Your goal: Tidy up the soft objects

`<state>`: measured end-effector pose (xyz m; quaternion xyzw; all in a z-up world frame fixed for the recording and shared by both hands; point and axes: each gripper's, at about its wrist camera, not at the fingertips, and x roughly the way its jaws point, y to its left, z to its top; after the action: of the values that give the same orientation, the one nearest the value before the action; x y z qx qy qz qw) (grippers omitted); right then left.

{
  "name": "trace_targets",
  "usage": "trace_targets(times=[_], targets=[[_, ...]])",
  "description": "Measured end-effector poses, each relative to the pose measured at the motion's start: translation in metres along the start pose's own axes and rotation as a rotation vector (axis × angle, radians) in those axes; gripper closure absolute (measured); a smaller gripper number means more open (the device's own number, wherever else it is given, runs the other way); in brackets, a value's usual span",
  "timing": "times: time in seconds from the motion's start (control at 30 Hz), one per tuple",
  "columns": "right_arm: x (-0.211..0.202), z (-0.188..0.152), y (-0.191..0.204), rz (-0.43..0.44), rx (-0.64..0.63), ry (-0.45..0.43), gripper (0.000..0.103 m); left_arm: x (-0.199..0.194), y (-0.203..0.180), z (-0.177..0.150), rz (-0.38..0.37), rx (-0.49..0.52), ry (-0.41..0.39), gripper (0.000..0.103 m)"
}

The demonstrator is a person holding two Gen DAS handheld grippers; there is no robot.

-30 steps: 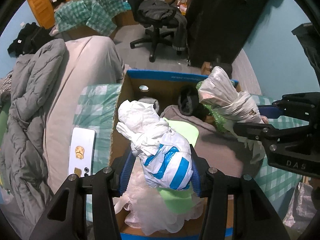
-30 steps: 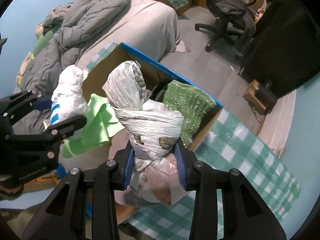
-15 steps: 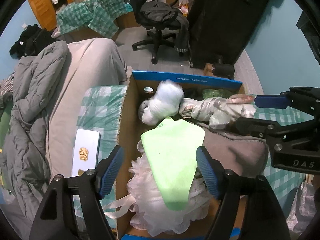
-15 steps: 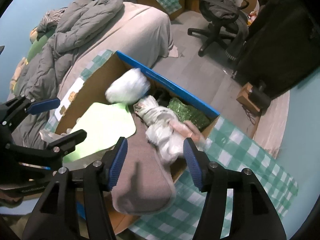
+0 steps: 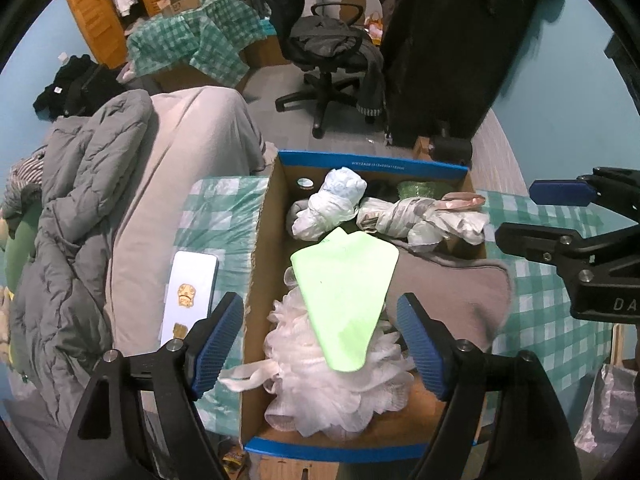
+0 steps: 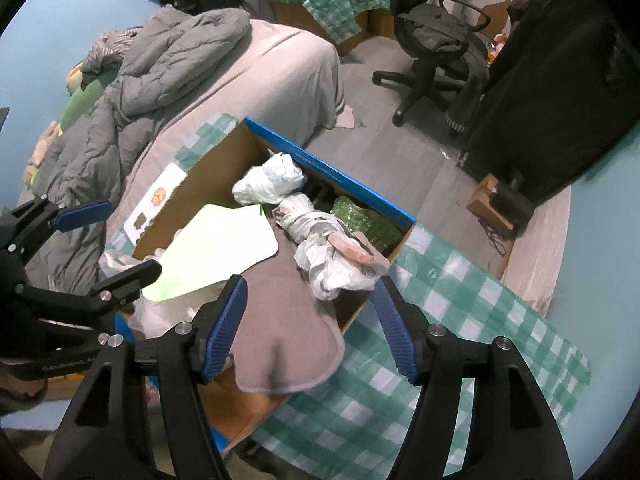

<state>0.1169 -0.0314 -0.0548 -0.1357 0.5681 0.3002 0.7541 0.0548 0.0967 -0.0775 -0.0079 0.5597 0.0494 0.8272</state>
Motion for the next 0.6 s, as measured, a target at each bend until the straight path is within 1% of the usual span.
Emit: trace_targets(times=[0.07,0.23,0.3,0.43,0.6], targets=[[-0.009,-0.003,-0.002,0.003,0.007,-0.015,0.033,-0.008,-0.003,-0.002,0.011,-0.006,-0.010,0.023],[-0.027,-0.012,-0.004,0.001,0.022,-0.046,0.032,-0.023,-0.010,-0.008,0.003,-0.036,-0.021,0.021],[-0.035,-0.017,-0.006,0.000,0.031,-0.058,0.030,-0.030,-0.014,-0.011,0.003,-0.040,-0.026,0.015],[-0.051,-0.028,-0.012,-0.013,0.056,-0.086,0.027,-0.045,-0.020,-0.018,0.024,-0.031,-0.037,0.014],[-0.069,-0.041,-0.021,-0.014,0.090,-0.102,0.026,-0.061,-0.028,-0.028,0.031,-0.045,-0.039,0.013]])
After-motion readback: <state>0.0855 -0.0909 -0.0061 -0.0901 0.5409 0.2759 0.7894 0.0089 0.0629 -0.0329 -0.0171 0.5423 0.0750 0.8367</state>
